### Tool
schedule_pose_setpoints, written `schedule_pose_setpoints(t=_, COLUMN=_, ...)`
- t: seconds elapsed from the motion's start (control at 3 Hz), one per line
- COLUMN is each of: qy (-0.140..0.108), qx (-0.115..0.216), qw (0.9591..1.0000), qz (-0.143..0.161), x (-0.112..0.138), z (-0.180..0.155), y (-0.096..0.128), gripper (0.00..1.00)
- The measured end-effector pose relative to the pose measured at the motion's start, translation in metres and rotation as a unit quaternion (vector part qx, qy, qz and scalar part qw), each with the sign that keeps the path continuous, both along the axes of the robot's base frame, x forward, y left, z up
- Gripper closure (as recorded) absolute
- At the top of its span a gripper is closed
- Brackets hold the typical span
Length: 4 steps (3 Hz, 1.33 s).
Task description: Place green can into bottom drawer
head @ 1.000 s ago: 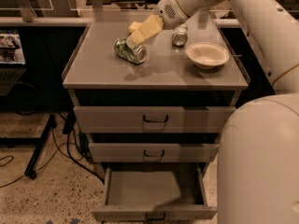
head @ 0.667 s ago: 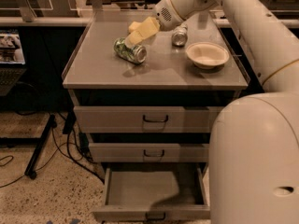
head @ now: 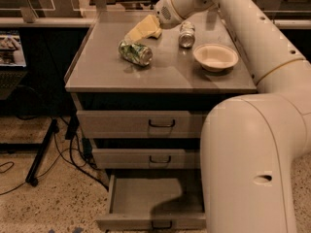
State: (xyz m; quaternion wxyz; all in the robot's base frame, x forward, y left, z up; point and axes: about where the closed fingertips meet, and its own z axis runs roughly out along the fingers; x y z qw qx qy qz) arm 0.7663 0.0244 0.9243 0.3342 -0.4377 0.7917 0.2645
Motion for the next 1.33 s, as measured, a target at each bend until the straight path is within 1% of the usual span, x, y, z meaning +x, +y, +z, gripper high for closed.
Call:
schedule_pose_setpoints(t=0.33, qy=0.002, qx=0.003, qw=0.9999, qz=-0.012, x=0.012, z=-0.004, y=0.006, gripper=0.00)
schedule_pose_setpoints(t=0.67, qy=0.010, qx=0.014, qw=0.9994, qz=-0.029, x=0.020, z=-0.007, y=0.011, gripper=0.00)
schedule_pose_setpoints(t=1.0, qy=0.015, qx=0.017, qw=0.9985, qz=-0.049, x=0.025, z=-0.011, y=0.014, gripper=0.00)
schedule_pose_setpoints(t=1.33, qy=0.032, qx=0.010, qw=0.9979, qz=-0.055, x=0.024, z=-0.029, y=0.015, gripper=0.00)
